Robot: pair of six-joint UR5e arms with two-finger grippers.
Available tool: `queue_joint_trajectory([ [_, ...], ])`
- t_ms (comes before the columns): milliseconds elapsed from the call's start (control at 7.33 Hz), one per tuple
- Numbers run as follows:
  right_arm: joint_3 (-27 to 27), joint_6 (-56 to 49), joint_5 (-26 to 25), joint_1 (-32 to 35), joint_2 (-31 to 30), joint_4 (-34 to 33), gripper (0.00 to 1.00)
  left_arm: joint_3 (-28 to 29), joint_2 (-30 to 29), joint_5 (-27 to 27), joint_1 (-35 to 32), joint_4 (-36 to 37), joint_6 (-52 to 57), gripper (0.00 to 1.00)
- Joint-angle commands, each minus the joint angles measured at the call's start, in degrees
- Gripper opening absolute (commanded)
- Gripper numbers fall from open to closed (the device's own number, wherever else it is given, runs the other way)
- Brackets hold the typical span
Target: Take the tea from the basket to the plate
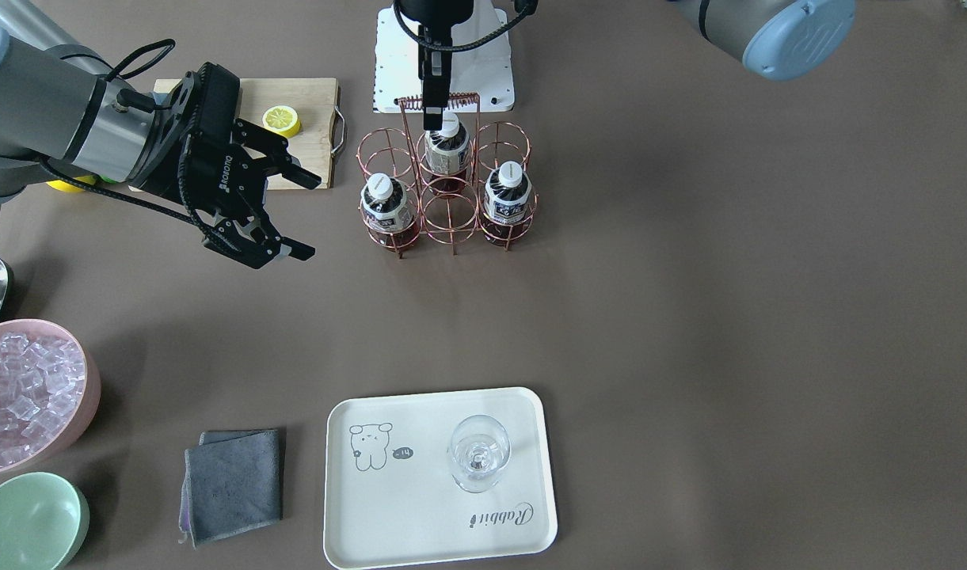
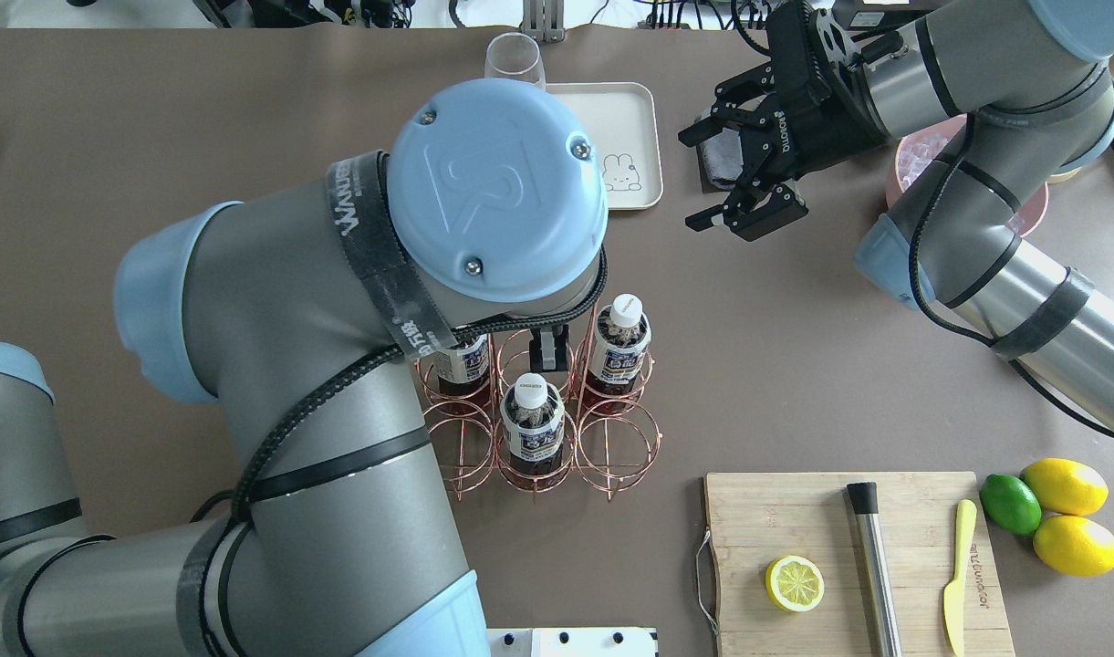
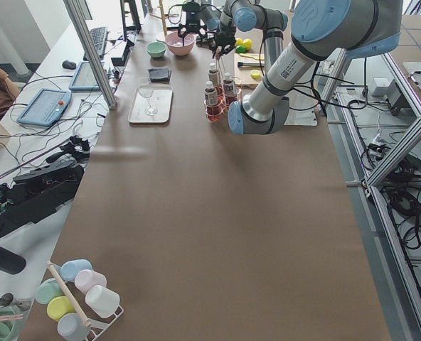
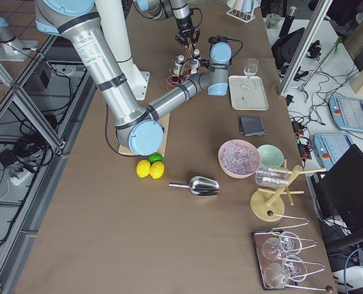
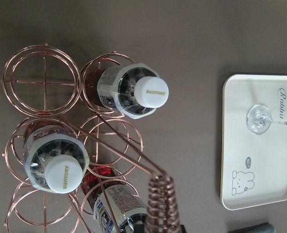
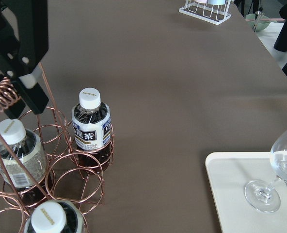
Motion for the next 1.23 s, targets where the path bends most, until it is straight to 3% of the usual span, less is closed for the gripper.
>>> queue_joint_trajectory([
  [0,-0.43,1.13,-0.08,-0.02,-0.11,0.58,1.00,0.45,-0.38,0.22,0.27,-0.21,-0.05,0.00],
  [273,-0.26,6.58,-0.08,-0.11,-0.11,2.75,1.00,0.28,-0.38,0.31,0.35,-0.12,-0.14,0.00],
  [818,0.00,6.86,-0.08,-0.55,0.06,2.86,0.99,-0.87,0.05,0.13,0.27,0.23,-0.05,0.00],
  [1091,0.09,10.42,-0.08,-3.09,-0.54,9.49,0.99,-1.04,0.14,0.13,0.27,0.32,-0.05,0.00],
])
